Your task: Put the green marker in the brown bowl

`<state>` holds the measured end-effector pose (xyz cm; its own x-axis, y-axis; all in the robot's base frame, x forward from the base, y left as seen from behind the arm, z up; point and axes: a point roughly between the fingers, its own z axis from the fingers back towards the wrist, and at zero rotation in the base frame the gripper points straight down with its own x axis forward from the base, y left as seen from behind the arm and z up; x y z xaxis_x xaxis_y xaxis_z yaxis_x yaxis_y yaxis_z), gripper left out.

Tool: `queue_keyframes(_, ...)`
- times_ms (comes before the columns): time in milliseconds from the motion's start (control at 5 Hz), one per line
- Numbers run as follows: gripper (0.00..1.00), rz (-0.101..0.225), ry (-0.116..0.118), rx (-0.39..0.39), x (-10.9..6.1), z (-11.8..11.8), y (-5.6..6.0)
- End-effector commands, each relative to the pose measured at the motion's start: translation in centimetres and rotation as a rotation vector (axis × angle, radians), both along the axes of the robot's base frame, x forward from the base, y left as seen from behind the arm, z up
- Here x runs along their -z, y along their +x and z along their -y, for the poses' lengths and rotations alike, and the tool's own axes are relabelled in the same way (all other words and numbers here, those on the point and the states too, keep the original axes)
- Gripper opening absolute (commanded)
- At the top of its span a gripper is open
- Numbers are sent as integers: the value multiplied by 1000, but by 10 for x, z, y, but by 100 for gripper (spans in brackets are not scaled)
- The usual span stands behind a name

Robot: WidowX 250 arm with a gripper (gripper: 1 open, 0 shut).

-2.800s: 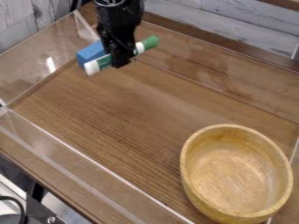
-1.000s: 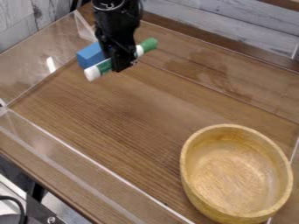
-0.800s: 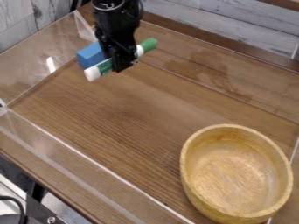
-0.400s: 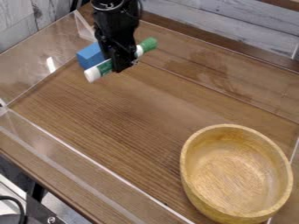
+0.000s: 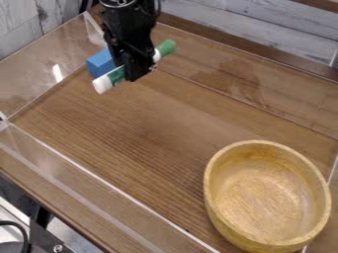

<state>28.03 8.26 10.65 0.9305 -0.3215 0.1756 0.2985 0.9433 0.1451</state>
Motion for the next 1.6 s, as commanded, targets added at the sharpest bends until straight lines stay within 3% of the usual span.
queue_keyframes(0,0,53,13,-5,-20,8,0)
queue_keyframes(600,0,60,-7,-20,-31,41,-16)
queue_keyframes(1400,0,101,-34,-54,-45,113,-51)
